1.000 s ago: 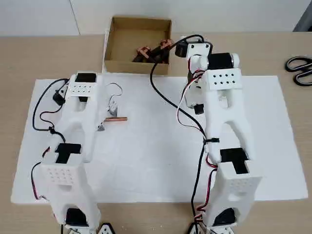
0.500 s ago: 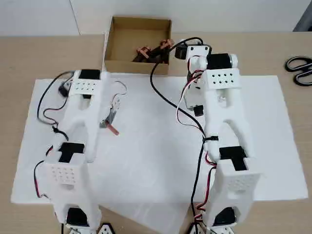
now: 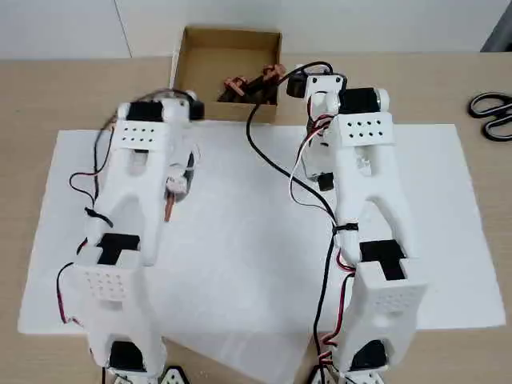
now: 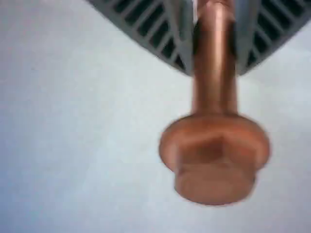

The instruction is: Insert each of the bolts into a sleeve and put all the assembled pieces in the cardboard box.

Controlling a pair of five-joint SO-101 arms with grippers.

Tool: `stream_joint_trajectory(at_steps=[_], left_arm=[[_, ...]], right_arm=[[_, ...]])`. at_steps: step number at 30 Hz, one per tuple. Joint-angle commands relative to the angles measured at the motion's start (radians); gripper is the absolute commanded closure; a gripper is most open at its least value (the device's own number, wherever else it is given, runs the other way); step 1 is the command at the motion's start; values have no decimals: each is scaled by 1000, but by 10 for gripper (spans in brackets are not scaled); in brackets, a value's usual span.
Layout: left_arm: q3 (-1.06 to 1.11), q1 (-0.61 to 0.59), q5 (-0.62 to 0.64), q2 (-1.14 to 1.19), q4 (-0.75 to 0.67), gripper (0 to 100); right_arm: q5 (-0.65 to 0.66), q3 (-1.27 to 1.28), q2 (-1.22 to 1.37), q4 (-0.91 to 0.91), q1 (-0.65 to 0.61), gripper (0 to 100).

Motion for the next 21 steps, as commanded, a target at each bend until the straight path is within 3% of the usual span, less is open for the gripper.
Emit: stream_joint_trajectory(at_steps=[1,6,11,21], left_arm=[[1,-3,-118,25,2,994],[-1,-6,-110,43,-38,984],[1,-14,-71,-26,-77,908],[7,-25,-69,-46,-123,904]], right_arm=[[5,-11,-13,-5,-1,991],[5,-11,-13,-5,-1,991],[5,-11,-15,-5,1,991],[5,-11,-15,-5,-1,991]])
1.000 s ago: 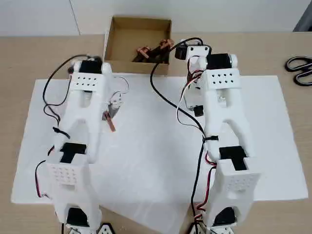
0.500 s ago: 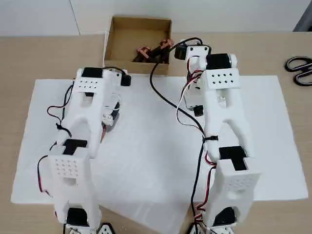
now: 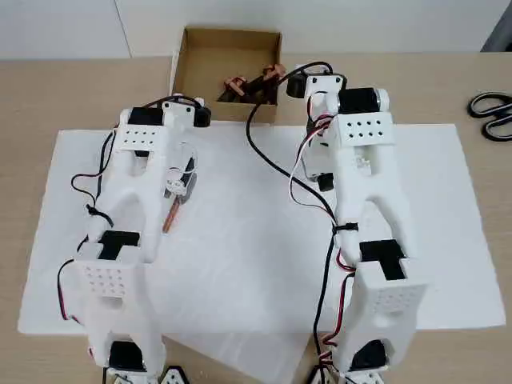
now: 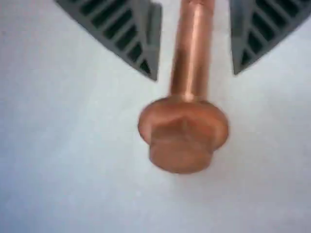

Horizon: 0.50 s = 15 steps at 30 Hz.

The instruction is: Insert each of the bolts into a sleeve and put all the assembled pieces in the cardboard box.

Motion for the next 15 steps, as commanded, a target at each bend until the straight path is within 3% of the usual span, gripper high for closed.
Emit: stream_joint_trajectory(at_steps=[1,15], left_arm=[[7,-6,6,-61,-28,904],[150,0,18,-63,-198,908]], right_arm=[[5,-11,-15,-5,-1,991],[5,-11,-15,-5,-1,991]])
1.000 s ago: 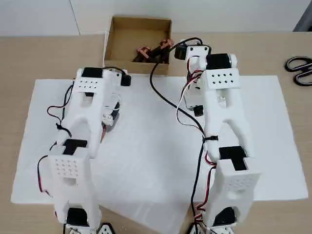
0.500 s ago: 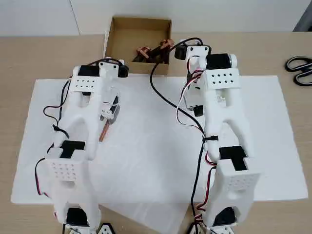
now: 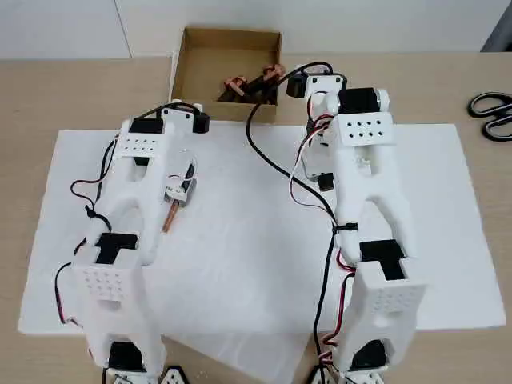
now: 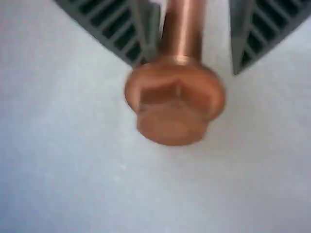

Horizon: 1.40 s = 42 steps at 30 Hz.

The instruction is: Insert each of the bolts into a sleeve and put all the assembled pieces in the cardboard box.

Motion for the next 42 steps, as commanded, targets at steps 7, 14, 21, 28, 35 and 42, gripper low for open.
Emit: stream_joint_trajectory(at_steps=[7,14,21,28,35,42], left_arm=[[10,14,37,-38,-55,935],[59,72,37,-40,-81,994],[-13,94,38,-97,-8,994],[-130,57,34,-236,127,994],[-188,46,35,-419,253,994],[-186,41,120,-747,273,994]], right_arm=[[5,-11,-15,-5,-1,991],[5,-11,-15,-5,-1,991],[11,-11,-16,-5,-1,991],[12,-28,-134,-4,4,991],[12,-28,-410,-4,-1,992],[12,-20,-717,1,4,992]])
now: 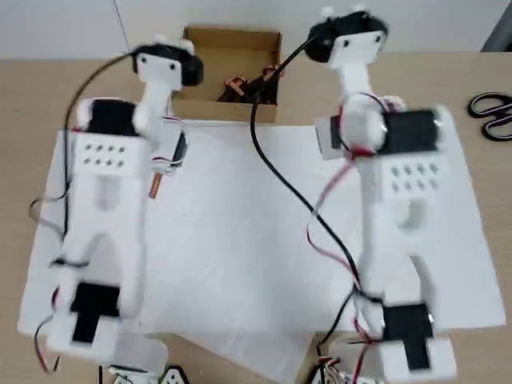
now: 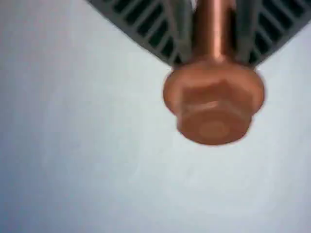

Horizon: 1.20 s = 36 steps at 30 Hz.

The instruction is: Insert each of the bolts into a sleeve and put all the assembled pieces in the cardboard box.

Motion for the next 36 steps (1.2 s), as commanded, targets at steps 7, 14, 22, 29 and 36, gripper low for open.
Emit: stream_joint_trajectory(at_steps=[7,14,22,29,36], left_arm=[[-1,49,198,-410,11,994],[180,72,304,-580,-74,994],[509,72,417,-733,-321,994],[753,74,417,-856,-516,994],[926,74,419,-948,-649,994]], right_arm=[[12,189,-453,-7,2,992],[6,551,-641,-102,2,992],[5,1019,-786,-535,-10,992],[12,1304,-894,-727,-171,992],[5,1528,-995,-967,-232,992]])
